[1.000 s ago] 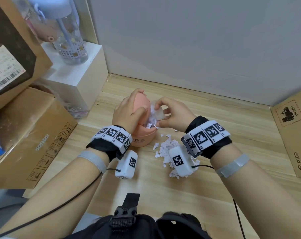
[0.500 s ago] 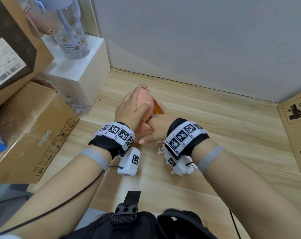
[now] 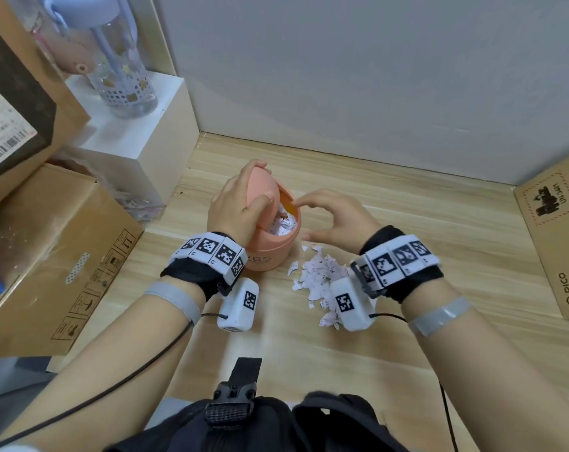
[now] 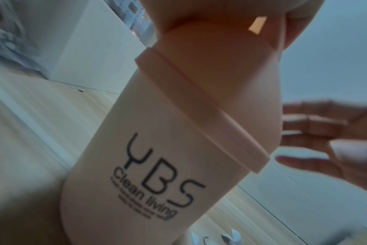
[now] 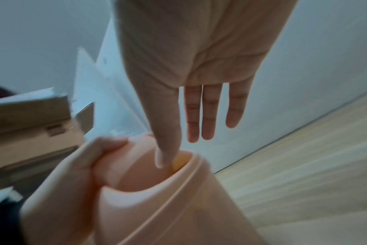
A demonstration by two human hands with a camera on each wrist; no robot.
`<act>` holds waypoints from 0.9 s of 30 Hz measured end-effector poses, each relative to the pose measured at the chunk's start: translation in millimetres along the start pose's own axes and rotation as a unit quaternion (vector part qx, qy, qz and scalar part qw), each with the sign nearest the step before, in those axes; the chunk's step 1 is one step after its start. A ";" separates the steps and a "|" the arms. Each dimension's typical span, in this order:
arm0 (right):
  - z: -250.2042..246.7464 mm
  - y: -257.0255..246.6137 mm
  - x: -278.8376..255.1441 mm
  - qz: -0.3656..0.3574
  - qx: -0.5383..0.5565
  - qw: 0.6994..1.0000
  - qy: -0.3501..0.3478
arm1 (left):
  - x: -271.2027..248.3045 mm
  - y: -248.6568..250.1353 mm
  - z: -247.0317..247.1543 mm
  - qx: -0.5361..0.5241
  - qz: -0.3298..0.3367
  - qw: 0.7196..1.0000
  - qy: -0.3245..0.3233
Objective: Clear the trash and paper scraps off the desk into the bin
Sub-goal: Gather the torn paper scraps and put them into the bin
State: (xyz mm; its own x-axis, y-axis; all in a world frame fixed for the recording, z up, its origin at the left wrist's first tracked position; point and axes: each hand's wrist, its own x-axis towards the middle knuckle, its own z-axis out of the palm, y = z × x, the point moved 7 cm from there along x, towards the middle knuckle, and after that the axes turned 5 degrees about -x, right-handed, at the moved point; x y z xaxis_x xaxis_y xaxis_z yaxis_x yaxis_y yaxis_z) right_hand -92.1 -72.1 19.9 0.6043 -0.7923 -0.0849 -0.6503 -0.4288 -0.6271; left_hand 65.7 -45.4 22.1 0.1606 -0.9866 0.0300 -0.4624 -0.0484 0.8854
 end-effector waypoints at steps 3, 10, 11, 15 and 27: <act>-2.1 52.0 -27.5 0.142 0.018 0.990 0.008 | 0.0 -0.7 0.0 -0.001 -0.009 1.000 0.005; 50.4 131.7 -102.6 0.344 -0.129 0.915 -0.170 | -0.6 -1.2 0.1 -0.008 -0.003 1.000 0.015; 60.6 132.0 -108.6 0.348 -0.130 0.912 -0.173 | -0.6 -1.5 0.3 -0.009 -0.003 1.000 0.016; 95.9 118.8 -106.4 0.325 -0.112 0.930 -0.133 | -1.0 -1.8 0.1 -0.008 -0.003 1.000 0.022; 116.0 85.3 -68.9 0.191 -0.117 0.972 -0.074 | -2.5 -2.9 1.1 -0.010 -0.015 1.000 0.010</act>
State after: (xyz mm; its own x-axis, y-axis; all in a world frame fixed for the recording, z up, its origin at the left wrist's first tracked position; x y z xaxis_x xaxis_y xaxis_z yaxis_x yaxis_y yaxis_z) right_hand -135.8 -3.7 -117.5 0.3469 -0.8495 -0.3974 -0.9165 -0.2171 -0.3361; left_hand 65.7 -43.0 18.9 0.1910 -0.9815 0.0118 -0.4402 -0.0749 0.8948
